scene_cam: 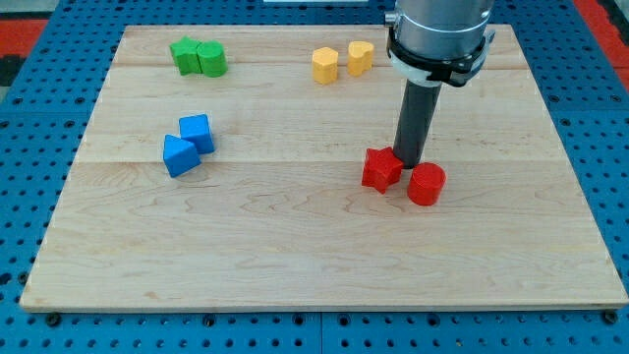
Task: Point at the green circle
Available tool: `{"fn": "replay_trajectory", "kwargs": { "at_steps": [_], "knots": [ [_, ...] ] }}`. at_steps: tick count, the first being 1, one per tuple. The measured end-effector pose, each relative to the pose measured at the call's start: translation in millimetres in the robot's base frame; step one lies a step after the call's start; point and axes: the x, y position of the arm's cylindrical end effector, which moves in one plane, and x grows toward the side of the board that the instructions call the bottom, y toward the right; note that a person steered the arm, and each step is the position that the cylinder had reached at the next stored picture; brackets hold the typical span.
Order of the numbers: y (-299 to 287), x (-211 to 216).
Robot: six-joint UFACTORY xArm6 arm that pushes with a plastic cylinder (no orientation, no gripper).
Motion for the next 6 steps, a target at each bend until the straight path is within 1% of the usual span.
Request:
{"fn": "replay_trajectory", "kwargs": {
  "at_steps": [3, 4, 5, 6],
  "knots": [
    [0.0, -6.2],
    [0.0, -39.9],
    [-0.7, -61.4],
    [-3.5, -61.5]
  ]
}}
